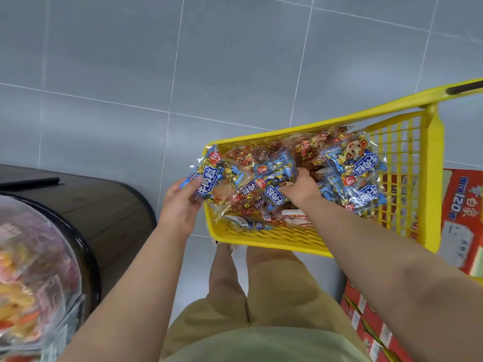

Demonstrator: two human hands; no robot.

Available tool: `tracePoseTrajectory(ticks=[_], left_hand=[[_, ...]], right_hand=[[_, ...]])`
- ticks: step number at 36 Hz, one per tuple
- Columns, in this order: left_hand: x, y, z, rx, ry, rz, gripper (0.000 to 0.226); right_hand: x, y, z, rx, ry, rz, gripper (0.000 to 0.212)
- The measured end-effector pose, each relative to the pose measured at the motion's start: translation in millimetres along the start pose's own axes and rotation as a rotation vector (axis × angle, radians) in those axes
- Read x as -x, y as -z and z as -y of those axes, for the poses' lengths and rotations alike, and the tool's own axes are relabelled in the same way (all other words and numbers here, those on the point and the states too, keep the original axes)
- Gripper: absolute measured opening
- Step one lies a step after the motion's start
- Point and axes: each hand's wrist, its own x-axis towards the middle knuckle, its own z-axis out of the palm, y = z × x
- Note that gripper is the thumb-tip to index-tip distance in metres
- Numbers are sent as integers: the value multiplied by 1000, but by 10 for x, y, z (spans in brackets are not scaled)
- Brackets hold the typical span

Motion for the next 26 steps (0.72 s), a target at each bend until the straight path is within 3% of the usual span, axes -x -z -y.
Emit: tracePoseTrajectory(ticks=[5, 6, 8, 12, 15, 17, 20, 22, 26], left_hand=[[-7, -49, -61, 110, 46, 40, 26], [-7, -71, -67, 107, 57, 25, 23], [-11, -127, -79, 71, 72, 22, 20], [5, -250, -76, -150, 68, -4, 22], [23, -330, -35, -442, 2, -67, 19], [38, -418, 10, -457, -4, -37, 17], [79, -644, 55, -362, 61, 88, 24], [113, -826, 103, -335, 135, 192, 37], [180, -1001, 154, -576, 143, 263, 51]], right_hand=[[29, -5, -25, 103, 50, 42, 63], [57, 3, -41, 86, 80, 60, 55], [127, 26, -98, 19, 142, 35, 19], [345, 243, -193, -189, 219, -51, 45], [483, 453, -242, -383, 184, -35, 37], [546, 534, -262, -541, 132, 58, 32], [625, 491, -247, -665, 98, 208, 68], [669, 417, -215, -620, 136, 213, 65], [712, 278, -137, -593, 211, 150, 40]])
